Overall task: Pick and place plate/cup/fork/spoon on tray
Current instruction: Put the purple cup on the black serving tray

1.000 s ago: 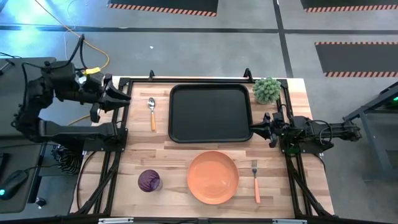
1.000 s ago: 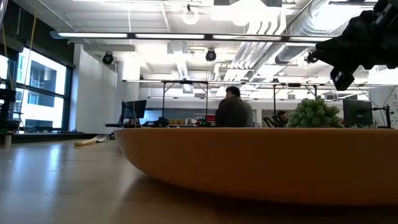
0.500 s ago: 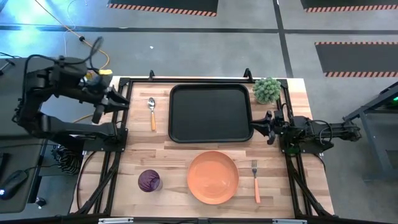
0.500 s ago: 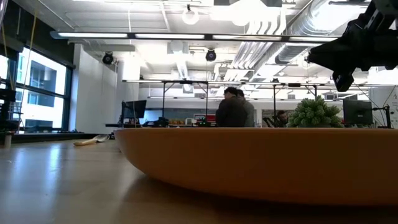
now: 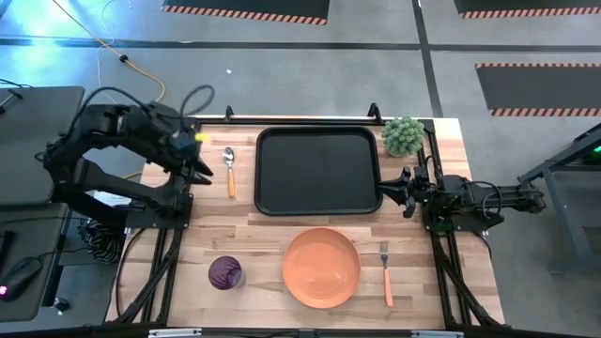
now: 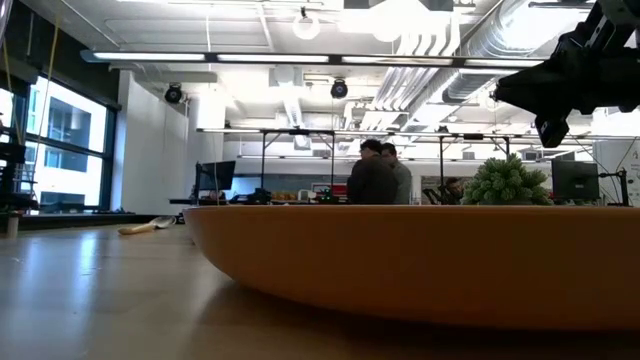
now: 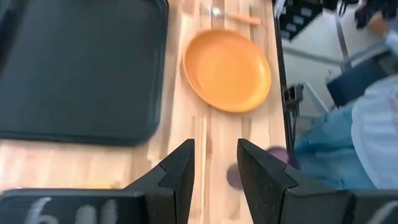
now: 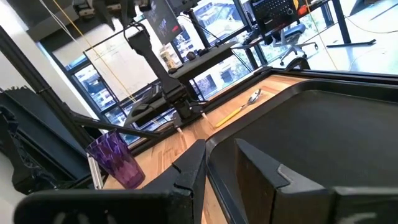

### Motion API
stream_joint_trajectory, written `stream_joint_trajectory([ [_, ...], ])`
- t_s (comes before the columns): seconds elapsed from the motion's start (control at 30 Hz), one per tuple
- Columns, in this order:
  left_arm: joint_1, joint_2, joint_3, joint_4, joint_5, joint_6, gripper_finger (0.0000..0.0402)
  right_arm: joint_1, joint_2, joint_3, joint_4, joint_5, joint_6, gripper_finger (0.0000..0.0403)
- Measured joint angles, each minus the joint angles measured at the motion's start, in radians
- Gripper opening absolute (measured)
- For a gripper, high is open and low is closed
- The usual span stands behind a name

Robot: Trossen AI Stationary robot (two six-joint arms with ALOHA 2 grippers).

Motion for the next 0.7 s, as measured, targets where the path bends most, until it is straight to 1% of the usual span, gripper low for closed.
stream_joint_trajectory([
  [0.13, -0.101, 0.005, -0.074, 0.012, -0.012, -0.069, 0.011, 0.0, 0.0, 0.0, 0.0, 0.0, 0.0, 0.0076],
  [0.27, -0.209, 0.005, -0.151, 0.071, -0.038, -0.167, 0.011, 0.0, 0.0, 0.0, -0.001, 0.0, -0.001, 0.0076],
  [0.43, -0.328, 0.015, -0.219, 0.119, -0.072, -0.297, 0.011, 0.0, 0.0, 0.0, -0.002, 0.001, -0.026, 0.0076],
  [0.63, -0.451, 0.053, -0.247, 0.128, -0.155, -0.414, 0.011, 0.0, 0.0, 0.0, -0.002, 0.001, -0.024, 0.0076],
  [0.7, -0.485, 0.066, -0.257, 0.143, -0.166, -0.447, 0.011, 0.0, 0.001, 0.0, -0.002, 0.005, 0.0, 0.0076],
])
